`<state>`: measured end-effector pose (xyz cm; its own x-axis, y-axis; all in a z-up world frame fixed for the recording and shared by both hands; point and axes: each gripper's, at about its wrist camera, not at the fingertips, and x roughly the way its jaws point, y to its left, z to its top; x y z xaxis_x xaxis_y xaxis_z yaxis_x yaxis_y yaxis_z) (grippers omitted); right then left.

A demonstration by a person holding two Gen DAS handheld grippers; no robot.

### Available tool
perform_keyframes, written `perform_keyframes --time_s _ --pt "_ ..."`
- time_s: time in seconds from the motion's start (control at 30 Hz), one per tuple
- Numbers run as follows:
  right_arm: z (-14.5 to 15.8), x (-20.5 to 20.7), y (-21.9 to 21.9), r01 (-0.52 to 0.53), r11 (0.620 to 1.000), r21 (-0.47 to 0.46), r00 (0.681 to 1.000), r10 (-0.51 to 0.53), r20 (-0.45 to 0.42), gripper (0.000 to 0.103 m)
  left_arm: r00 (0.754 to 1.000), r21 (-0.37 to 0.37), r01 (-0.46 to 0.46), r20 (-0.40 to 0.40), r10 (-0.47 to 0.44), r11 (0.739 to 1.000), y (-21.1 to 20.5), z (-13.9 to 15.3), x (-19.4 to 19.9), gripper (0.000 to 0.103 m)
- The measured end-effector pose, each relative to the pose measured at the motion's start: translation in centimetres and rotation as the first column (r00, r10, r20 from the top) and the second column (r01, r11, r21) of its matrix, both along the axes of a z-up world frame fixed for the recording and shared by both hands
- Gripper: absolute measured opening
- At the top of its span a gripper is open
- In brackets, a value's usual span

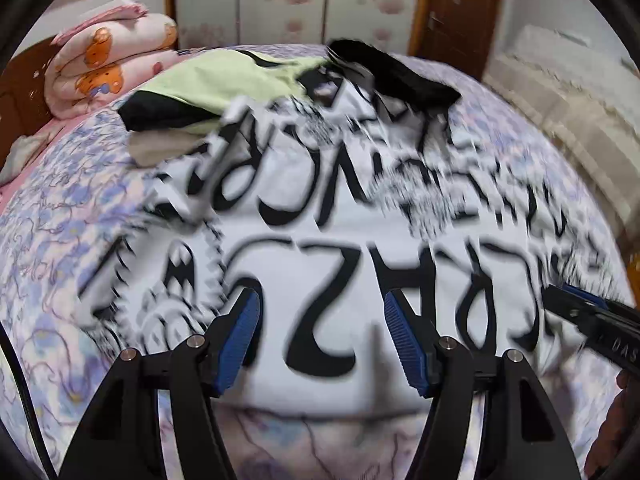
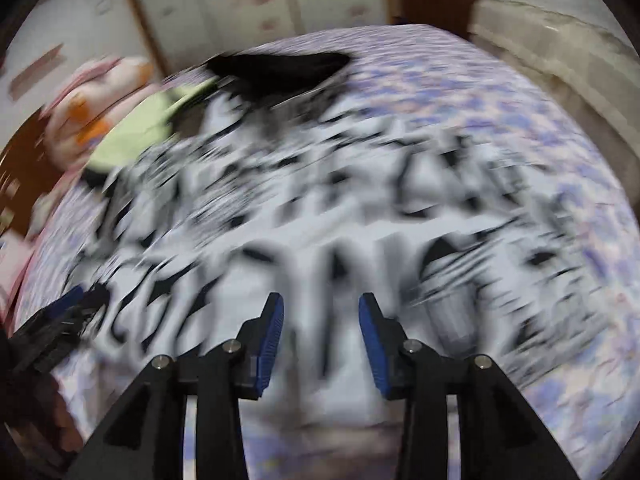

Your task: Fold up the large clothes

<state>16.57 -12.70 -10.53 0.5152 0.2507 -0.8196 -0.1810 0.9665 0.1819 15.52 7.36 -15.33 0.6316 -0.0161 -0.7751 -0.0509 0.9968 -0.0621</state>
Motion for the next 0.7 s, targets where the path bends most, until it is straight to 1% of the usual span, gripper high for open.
perform_keyframes --time_s 0.03,0.07,0.1,0.13,0.17,0.23,0.3,0.33,0.37,0.4,0.43,0.47,0.5,0.53,0.57,0.6,0.7 --pt "-0.5 -0.3 0.7 -0.016 1.0 -0.016 1.0 0.016 -0.008 0.039 1.0 0.05 0.002 -0.024 0.0 0.999 -0.4 -1.0 0.0 0.064" --pt "-1.4 -0.5 1.3 -0.03 0.998 -0.055 0.999 0.029 -0.027 0.039 0.999 0.083 -0.005 -0.036 0.008 0.997 -0.6 -1.6 0.0 0.064" --pt "-1.8 -0.6 1.0 -0.028 0.997 -0.067 0.999 0.027 -0.028 0.039 0.999 0.127 -0.024 -0.044 0.03 0.992 -0.1 -2.4 -0.1 0.064" --pt "-2.1 -0.7 0.4 -0.02 0.997 -0.072 0.999 0.018 -0.026 0.039 0.998 0.151 -0.047 -0.044 0.054 0.987 0.7 -2.9 -0.2 0.064" --pt "-2.2 -0.8 -0.7 -0.003 0.997 -0.081 1.0 0.001 -0.026 0.039 0.997 0.15 -0.056 -0.045 0.063 0.987 1.4 -3.0 -0.2 0.064" --pt "-2.5 -0.6 -3.9 0.072 0.984 -0.161 0.997 -0.076 -0.018 0.039 0.995 0.131 -0.079 -0.05 0.086 0.988 3.6 -3.2 -0.6 0.066" --pt "-2.8 0.1 -7.6 0.148 0.959 -0.242 0.988 -0.154 -0.004 0.037 0.994 0.124 -0.09 -0.053 0.097 0.988 5.3 -3.2 -0.8 0.066" --pt "-2.9 0.4 -9.6 0.207 0.937 -0.282 0.976 -0.216 0.001 0.037 0.994 0.127 -0.091 -0.054 0.099 0.988 6.0 -3.2 -0.9 0.066" --pt "-2.9 0.5 -11.4 0.25 0.926 -0.281 0.965 -0.26 0.0 0.037 0.994 0.128 -0.091 -0.056 0.099 0.988 6.3 -3.2 -1.1 0.066" --pt "-2.8 0.6 -12.8 0.26 0.938 -0.23 0.962 -0.272 -0.022 0.029 0.993 0.13 -0.094 -0.058 0.102 0.987 6.5 -3.1 -1.2 0.066" --pt "-2.8 0.5 -13.6 0.267 0.942 -0.205 0.959 -0.28 -0.037 0.019 0.992 0.136 -0.099 -0.061 0.108 0.986 6.5 -2.9 -1.3 0.066" --pt "-2.7 0.6 -14.1 0.277 0.94 -0.2 0.955 -0.292 -0.049 0.016 0.991 0.144 -0.104 -0.067 0.114 0.984 6.3 -2.9 -1.4 0.066" --pt "-2.7 0.5 -14.0 0.274 0.938 -0.213 0.956 -0.291 -0.05 0.015 0.99 0.153 -0.108 -0.07 0.12 0.982 6.3 -2.9 -1.4 0.066" --pt "-2.6 0.5 -13.6 0.27 0.933 -0.236 0.956 -0.289 -0.049 0.015 0.989 0.161 -0.113 -0.073 0.126 0.981 6.4 -3.1 -1.3 0.066" --pt "-2.7 0.5 -12.9 0.266 0.923 -0.278 0.956 -0.29 -0.049 0.015 0.988 0.169 -0.116 -0.078 0.131 0.979 6.2 -3.1 -1.2 0.066" --pt "-2.7 0.4 -12.6 0.266 0.917 -0.298 0.955 -0.293 -0.049 0.017 0.987 0.173 -0.119 -0.086 0.136 0.978 6.2 -3.2 -1.1 0.066" --pt "-2.8 0.0 -12.4 0.276 0.91 -0.309 0.95 -0.306 -0.055 0.018 0.984 0.183 -0.116 -0.111 0.138 0.976 6.1 -3.3 -0.5 0.066"
